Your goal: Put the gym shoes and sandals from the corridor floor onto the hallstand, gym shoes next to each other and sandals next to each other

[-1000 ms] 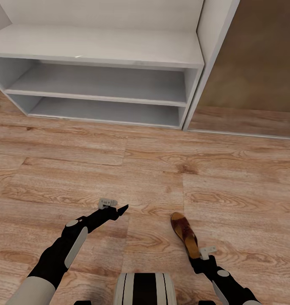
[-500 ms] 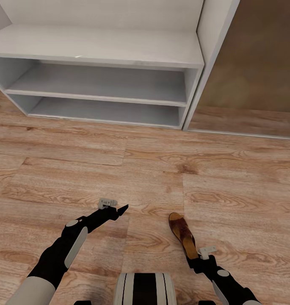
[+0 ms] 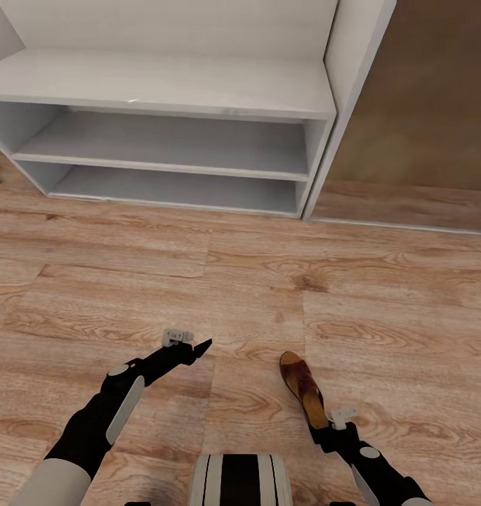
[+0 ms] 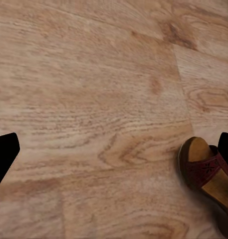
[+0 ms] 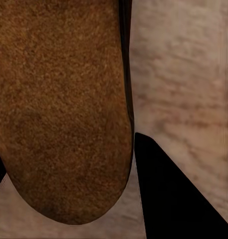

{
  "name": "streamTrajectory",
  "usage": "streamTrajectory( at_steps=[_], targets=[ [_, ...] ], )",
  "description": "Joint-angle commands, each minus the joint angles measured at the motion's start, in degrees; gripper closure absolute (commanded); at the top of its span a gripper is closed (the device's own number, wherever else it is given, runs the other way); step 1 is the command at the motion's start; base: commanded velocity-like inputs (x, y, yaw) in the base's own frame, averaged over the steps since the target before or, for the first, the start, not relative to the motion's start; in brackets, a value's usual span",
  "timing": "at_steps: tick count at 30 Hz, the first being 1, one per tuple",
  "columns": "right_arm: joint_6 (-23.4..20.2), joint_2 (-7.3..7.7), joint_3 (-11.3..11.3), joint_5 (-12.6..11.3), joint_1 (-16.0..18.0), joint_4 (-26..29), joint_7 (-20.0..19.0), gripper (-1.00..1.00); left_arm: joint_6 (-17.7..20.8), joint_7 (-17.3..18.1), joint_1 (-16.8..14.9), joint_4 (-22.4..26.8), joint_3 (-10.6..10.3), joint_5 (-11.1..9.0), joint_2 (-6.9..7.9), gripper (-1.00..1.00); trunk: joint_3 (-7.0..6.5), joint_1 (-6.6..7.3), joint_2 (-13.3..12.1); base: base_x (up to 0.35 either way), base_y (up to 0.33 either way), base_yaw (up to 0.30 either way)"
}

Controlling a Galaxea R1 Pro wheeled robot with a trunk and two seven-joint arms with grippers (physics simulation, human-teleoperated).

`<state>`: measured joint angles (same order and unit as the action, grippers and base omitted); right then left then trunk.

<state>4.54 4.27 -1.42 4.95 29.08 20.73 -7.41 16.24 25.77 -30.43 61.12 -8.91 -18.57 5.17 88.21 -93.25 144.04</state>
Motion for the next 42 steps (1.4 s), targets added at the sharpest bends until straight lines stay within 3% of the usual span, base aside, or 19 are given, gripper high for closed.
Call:
streamTrajectory(
  at_steps=[1, 11, 21, 35, 42],
  targets=[
    [0.16, 0.03, -0.16, 0.32, 0.01, -0.03, 0.09, 1.0, 0.53, -0.02, -0.04, 0.05, -0.06, -0.59, 0.03, -1.0, -0.2, 0.03, 0.0, 0.0, 0.0, 0.0],
    [0.48, 0.02, -0.25, 0.24, 0.01, 0.01, 0.18, 1.0, 0.54, -0.02, -0.02, -0.35, 0.01, -0.59, -0.02, -1.0, -2.41, 0.29, -0.14, 0.0, 0.0, 0.0],
    [7.79, -0.05, -0.38, 0.39, 0.01, -0.53, 0.05, 1.0, 0.54, -0.02, 0.0, -0.57, 0.06, -0.75, 0.08, -1.0, -4.63, 0.55, -0.27, 0.0, 0.0, 0.0],
    [8.81, 0.02, -0.34, 0.29, 0.01, -0.43, 0.26, 1.0, 0.54, -0.02, 0.02, -0.65, 0.08, -0.75, 0.11, -1.0, -7.73, 0.91, -0.46, 0.0, 0.0, 0.0],
    [8.89, 1.14, -0.03, 0.23, 0.01, -0.43, 0.45, 1.0, -3.6, -0.53, 1.65, -2.36, 0.04, -0.69, -0.11, -1.0, -9.57, 1.09, -0.55, 0.0, 0.0, -0.069]
  ],
)
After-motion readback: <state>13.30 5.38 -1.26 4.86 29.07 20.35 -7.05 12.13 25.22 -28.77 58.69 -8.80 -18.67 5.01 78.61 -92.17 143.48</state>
